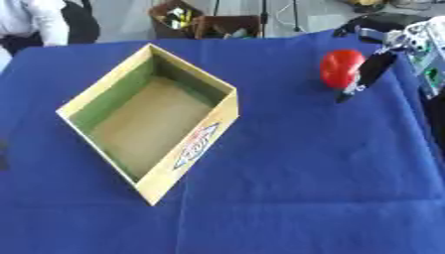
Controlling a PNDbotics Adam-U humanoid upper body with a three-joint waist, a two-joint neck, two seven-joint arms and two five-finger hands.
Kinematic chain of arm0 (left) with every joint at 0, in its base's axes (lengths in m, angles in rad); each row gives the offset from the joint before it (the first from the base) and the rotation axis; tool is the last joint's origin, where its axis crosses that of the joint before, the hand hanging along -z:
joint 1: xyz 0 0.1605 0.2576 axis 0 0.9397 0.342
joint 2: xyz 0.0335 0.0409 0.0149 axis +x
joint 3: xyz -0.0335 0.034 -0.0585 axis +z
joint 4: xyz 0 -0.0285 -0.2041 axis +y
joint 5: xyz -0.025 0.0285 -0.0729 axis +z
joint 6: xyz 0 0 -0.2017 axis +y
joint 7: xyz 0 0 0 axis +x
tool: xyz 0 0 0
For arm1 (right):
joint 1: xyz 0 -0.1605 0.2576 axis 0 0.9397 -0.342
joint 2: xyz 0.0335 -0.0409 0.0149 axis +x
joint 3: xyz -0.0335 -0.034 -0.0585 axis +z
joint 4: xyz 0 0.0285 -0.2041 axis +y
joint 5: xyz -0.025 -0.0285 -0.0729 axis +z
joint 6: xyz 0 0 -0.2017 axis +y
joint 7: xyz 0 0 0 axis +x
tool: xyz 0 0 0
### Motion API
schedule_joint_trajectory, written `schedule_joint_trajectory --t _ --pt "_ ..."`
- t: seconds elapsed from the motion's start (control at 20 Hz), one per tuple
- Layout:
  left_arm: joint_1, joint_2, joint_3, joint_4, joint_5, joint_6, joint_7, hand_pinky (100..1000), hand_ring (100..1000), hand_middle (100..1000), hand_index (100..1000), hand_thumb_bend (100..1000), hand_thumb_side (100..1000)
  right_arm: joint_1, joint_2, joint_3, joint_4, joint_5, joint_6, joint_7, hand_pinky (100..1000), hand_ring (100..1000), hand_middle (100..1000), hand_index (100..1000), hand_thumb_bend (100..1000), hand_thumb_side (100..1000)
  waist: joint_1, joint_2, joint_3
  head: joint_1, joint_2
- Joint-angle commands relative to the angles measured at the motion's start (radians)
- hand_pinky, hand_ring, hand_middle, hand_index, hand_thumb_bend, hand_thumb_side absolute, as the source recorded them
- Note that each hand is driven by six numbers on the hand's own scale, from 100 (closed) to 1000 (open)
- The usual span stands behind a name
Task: Pick up objects on the table and place them in the box.
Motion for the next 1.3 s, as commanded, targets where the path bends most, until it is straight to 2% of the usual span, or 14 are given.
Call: schedule_joint_trajectory --t 0.05,0.45,0.55,0.7,1.1,1.3 --pt "-0.009 0.005 -0.005 -0.018 -0.006 -0.002 -0.005 294 492 523 827 100 968 -0.030 -0.012 -0.010 -0.004 0.011 0.004 -0.007 876 976 883 979 865 352 -0.001 -0.016 0.005 -0.010 -0.020" --pt "-0.015 0.003 -0.011 -0.018 -0.009 -0.003 -0.013 293 491 523 827 100 968 -0.032 -0.027 -0.021 -0.005 0.011 0.012 -0.016 875 978 882 978 820 350 -0.001 0.008 0.023 -0.030 -0.043" --pt "-0.015 0.002 -0.011 -0.018 -0.010 -0.003 -0.014 293 491 523 827 100 969 -0.035 -0.031 -0.024 -0.008 0.004 0.011 -0.013 874 978 882 978 765 393 0.000 0.010 0.024 -0.031 -0.042" --pt "-0.013 0.002 -0.010 -0.018 -0.012 -0.003 -0.016 293 488 523 826 100 969 -0.044 -0.038 -0.031 -0.015 -0.015 0.005 -0.003 872 980 878 983 730 406 0.000 0.011 0.020 -0.029 -0.036" --pt "-0.008 0.003 -0.011 -0.018 -0.018 0.002 -0.027 293 487 523 824 100 967 -0.070 -0.055 -0.039 -0.030 -0.102 -0.009 0.110 859 972 861 978 585 428 -0.004 0.005 0.007 -0.018 -0.027" --pt "-0.008 0.004 -0.011 -0.018 -0.019 0.003 -0.028 294 487 523 824 100 967 -0.081 -0.060 -0.048 -0.046 -0.129 0.004 0.149 854 969 857 971 555 447 -0.007 0.004 0.005 -0.017 -0.027"
